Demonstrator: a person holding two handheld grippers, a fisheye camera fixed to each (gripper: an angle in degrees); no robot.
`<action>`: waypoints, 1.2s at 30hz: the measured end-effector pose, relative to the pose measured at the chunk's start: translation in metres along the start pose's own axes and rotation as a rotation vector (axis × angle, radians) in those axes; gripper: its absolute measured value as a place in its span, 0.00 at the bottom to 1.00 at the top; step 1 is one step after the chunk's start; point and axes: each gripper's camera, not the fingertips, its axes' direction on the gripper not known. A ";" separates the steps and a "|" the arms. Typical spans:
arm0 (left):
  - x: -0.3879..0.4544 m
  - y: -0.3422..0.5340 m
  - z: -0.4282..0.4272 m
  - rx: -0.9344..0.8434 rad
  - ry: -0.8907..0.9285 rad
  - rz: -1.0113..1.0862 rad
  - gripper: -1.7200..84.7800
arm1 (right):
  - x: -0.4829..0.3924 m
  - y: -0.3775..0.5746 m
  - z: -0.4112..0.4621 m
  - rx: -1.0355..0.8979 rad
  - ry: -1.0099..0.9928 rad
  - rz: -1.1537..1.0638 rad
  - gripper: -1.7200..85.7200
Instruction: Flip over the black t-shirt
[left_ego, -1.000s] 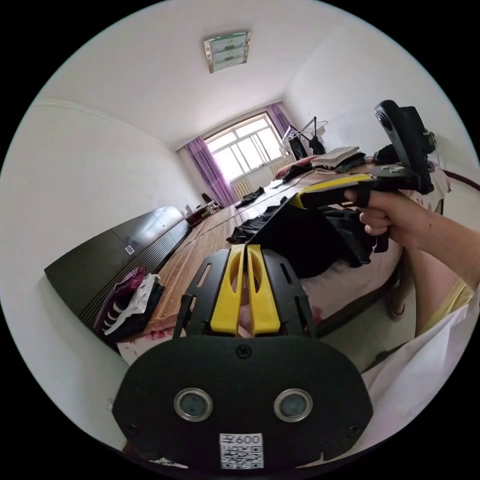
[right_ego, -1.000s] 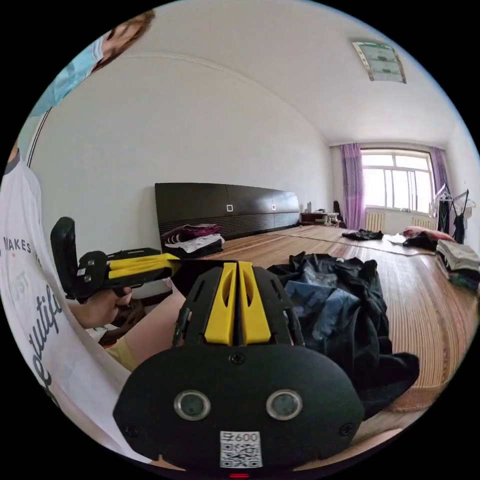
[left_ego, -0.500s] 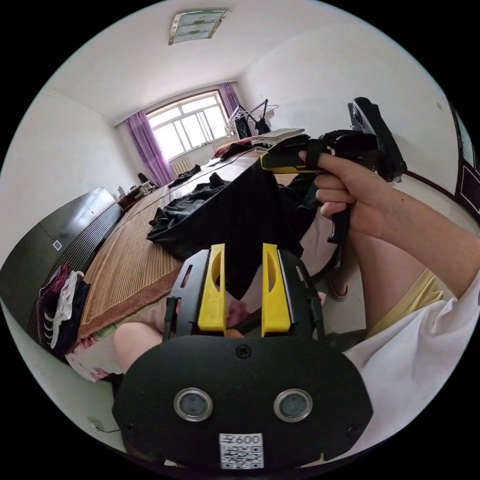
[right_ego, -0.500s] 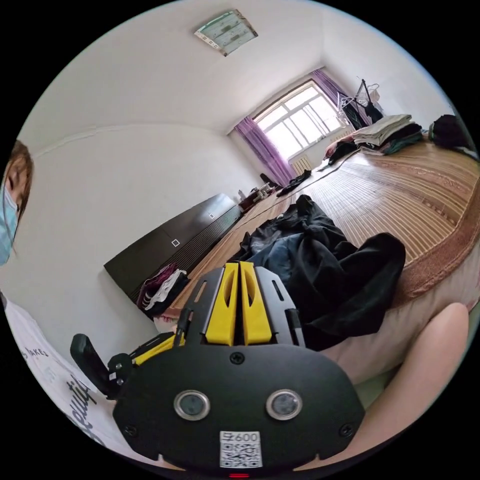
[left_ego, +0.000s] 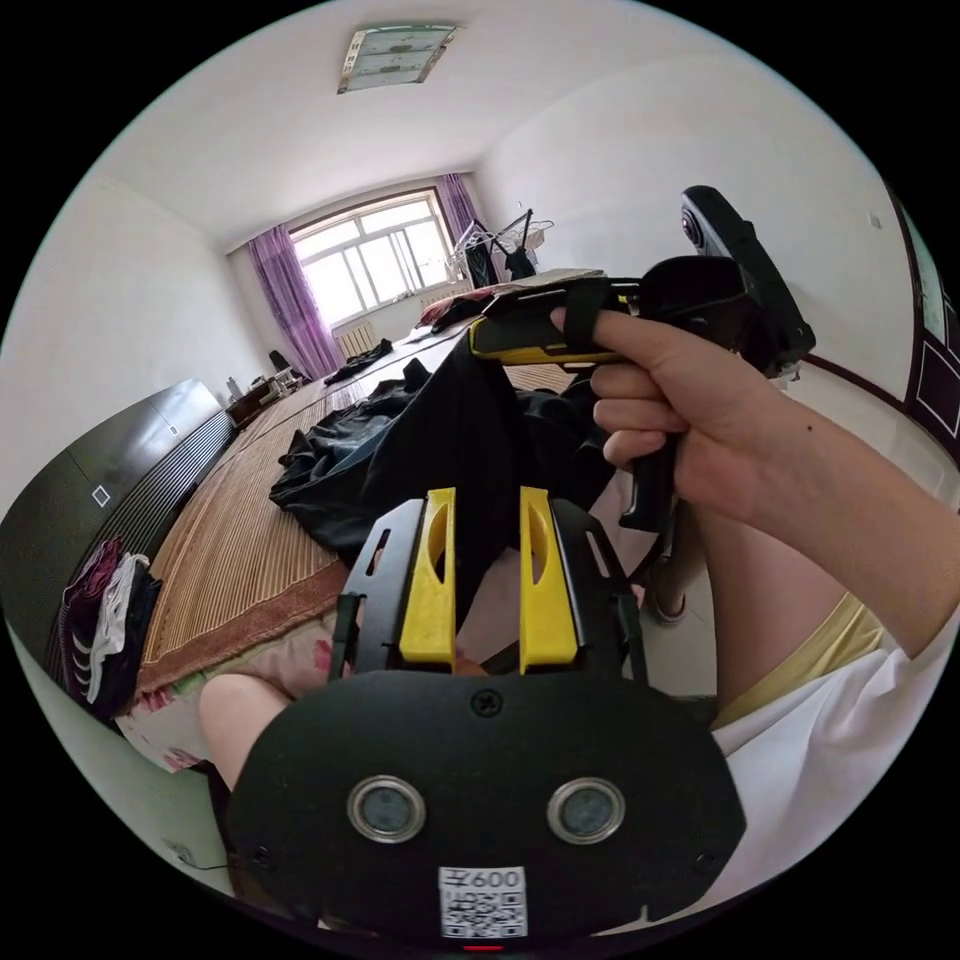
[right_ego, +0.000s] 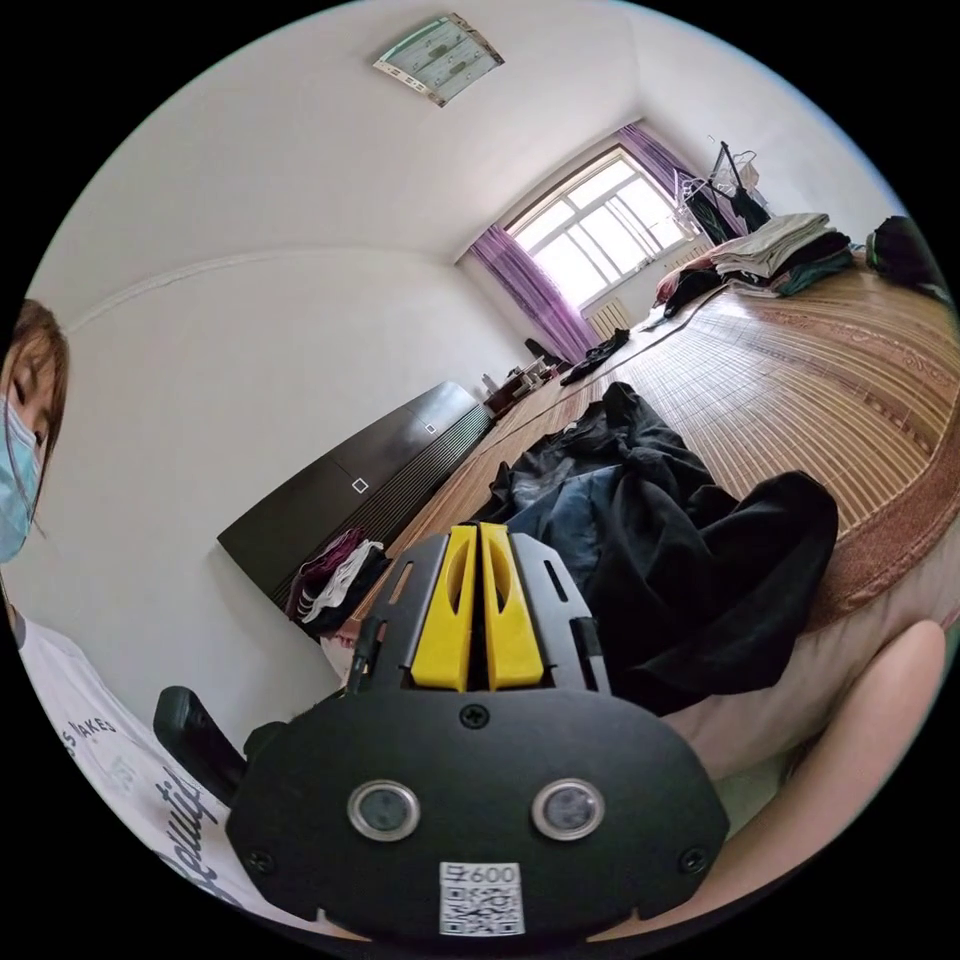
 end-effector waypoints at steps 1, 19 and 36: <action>-0.001 -0.003 0.000 -0.001 0.005 -0.006 0.12 | 0.001 0.000 0.000 -0.001 -0.002 -0.003 0.01; 0.062 -0.133 -0.047 -0.038 -0.077 -0.008 0.03 | 0.005 0.025 0.021 -0.027 -0.017 -0.188 0.01; 0.026 -0.331 -0.300 0.153 -0.137 -0.285 0.03 | -0.068 0.160 0.115 -0.172 0.033 -0.752 0.08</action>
